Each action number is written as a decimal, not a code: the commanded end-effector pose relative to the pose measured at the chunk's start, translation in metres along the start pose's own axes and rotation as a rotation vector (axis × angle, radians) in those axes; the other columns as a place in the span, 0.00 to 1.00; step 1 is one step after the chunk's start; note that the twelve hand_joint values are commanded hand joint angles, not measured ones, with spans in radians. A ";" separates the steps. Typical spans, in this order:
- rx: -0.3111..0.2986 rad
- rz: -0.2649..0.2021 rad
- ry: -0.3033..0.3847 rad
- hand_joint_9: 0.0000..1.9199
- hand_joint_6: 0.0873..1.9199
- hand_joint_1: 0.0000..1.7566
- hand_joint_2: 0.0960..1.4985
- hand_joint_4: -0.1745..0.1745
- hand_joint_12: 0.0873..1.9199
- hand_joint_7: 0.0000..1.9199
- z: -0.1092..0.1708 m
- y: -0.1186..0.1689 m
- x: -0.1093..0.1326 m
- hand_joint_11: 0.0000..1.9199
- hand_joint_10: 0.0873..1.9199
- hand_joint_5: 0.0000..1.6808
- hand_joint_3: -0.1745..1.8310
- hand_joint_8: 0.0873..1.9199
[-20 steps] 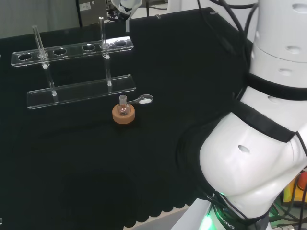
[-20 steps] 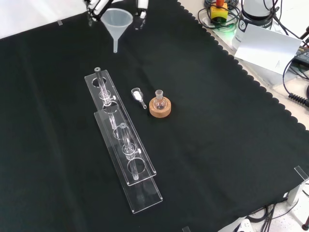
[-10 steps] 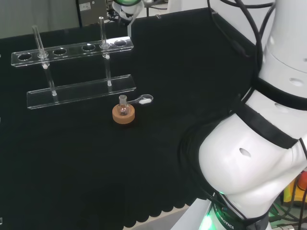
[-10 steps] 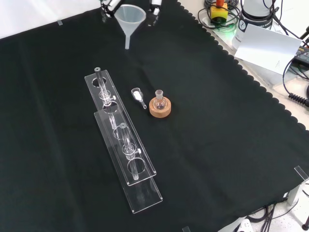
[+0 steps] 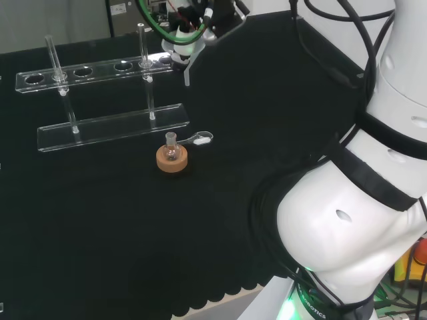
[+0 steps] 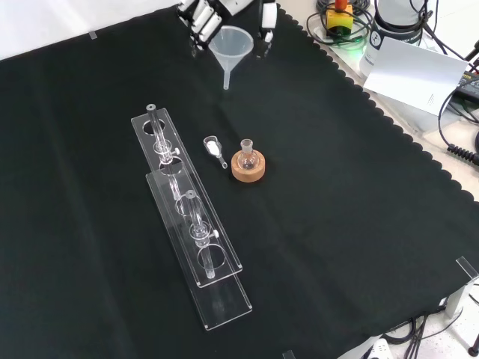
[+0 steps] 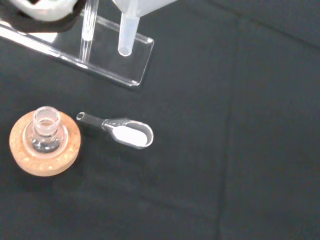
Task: Place the funnel on the round-bottom flask.
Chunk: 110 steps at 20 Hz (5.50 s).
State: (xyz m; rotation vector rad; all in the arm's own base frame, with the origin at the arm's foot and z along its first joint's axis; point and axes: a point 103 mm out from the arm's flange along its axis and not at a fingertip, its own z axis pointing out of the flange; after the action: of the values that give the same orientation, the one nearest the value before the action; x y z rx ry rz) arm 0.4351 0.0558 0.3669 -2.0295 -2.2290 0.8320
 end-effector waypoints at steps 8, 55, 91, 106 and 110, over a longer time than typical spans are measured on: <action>0.037 -0.026 -0.013 0.35 0.24 0.43 0.42 0.37 0.72 0.18 0.028 0.011 0.030 0.05 0.34 0.26 0.33 0.40; 0.069 -0.094 -0.001 0.35 0.23 0.43 0.42 0.37 0.72 0.17 0.068 0.035 0.080 0.05 0.34 0.26 0.34 0.40; 0.075 -0.090 -0.036 0.34 0.23 0.43 0.42 0.36 0.72 0.17 0.084 0.050 0.086 0.06 0.34 0.26 0.35 0.39; 0.082 -0.096 -0.019 0.34 0.22 0.43 0.42 0.36 0.72 0.16 0.095 0.053 0.087 0.05 0.34 0.25 0.35 0.39; 0.076 -0.095 -0.017 0.33 0.22 0.43 0.42 0.36 0.72 0.16 0.096 0.054 0.089 0.05 0.34 0.25 0.35 0.39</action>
State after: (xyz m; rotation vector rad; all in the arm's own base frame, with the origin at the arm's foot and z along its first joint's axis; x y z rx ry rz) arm 0.4372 0.1024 0.2352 -1.8723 -2.2440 0.9213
